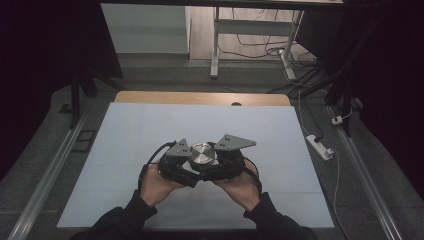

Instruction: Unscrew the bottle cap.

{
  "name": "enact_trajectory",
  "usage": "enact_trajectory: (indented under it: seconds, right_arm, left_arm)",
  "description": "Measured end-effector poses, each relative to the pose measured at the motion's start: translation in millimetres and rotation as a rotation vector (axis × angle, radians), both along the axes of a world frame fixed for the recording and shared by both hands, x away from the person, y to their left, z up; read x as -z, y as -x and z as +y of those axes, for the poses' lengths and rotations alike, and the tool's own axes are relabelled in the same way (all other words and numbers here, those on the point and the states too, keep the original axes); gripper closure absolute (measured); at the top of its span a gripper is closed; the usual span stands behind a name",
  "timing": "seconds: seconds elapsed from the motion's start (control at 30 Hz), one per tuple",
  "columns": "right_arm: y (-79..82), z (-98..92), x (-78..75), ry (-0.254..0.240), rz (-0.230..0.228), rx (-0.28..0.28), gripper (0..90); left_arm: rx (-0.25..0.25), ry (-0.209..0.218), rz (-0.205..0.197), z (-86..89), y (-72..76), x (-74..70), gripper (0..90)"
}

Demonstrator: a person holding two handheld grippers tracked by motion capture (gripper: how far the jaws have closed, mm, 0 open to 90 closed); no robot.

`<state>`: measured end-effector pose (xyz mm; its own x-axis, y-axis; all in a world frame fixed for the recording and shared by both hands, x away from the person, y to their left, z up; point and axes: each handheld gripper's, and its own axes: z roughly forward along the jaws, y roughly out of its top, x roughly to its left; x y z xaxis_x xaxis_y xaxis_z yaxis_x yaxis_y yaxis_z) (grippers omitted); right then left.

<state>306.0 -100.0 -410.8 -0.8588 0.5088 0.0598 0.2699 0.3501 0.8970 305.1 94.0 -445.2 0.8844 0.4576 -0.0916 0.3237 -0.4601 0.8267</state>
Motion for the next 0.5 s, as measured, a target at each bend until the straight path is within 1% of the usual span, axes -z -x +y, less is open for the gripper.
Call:
enact_trajectory:
  seconds: [0.03, 0.07, 0.13, 0.23, 0.27, 0.33, 0.37, 0.4, 0.43, 0.47, 0.5]
  right_arm:
    - [-1.1, -1.4, -0.3, -0.003, 0.003, -0.027, 18.2]
    - [-4.6, -5.1, -1.3, -0.007, 0.014, -0.095, 18.3]
    - [-9.1, -9.0, -2.0, -0.028, 0.036, -0.174, 18.3]
    - [-15.1, -14.3, -2.5, -0.043, 0.068, -0.285, 18.4]
    - [-16.0, -15.4, -2.5, -0.046, 0.073, -0.313, 18.4]
    - [-17.0, -16.2, -2.6, -0.039, 0.072, -0.333, 18.4]
    - [-17.0, -16.5, -2.9, -0.039, 0.065, -0.338, 18.5]
    - [-17.2, -16.7, -3.3, -0.037, 0.064, -0.339, 18.5]
    - [-17.3, -17.2, -3.9, -0.033, 0.061, -0.335, 18.5]
    - [-17.4, -17.8, -4.3, -0.040, 0.056, -0.333, 18.5]
    - [-17.9, -18.5, -4.8, -0.041, 0.055, -0.327, 18.5]
  left_arm:
    - [0.029, 0.006, 0.004, 1.5, -1.1, -0.1, 15.3]
    - [0.084, 0.018, 0.005, 4.5, -2.2, 0.1, 15.3]
    - [0.153, 0.029, 0.008, 6.9, -3.8, 0.2, 15.3]
    - [0.228, 0.036, 0.008, 8.4, -4.0, 1.7, 15.3]
    - [0.239, 0.041, 0.008, 8.7, -4.3, 2.5, 15.3]
    - [0.266, 0.038, 0.014, 8.3, -5.4, 4.4, 15.3]
    - [0.271, 0.036, 0.012, 7.9, -5.3, 5.5, 15.4]
    - [0.275, 0.024, 0.010, 7.9, -6.0, 6.2, 15.3]
    - [0.275, 0.013, 0.007, 7.8, -6.4, 6.7, 15.4]
    - [0.275, 0.004, 0.001, 8.2, -6.9, 7.1, 15.3]
    - [0.263, 0.012, 0.007, 8.0, -6.9, 7.7, 15.3]
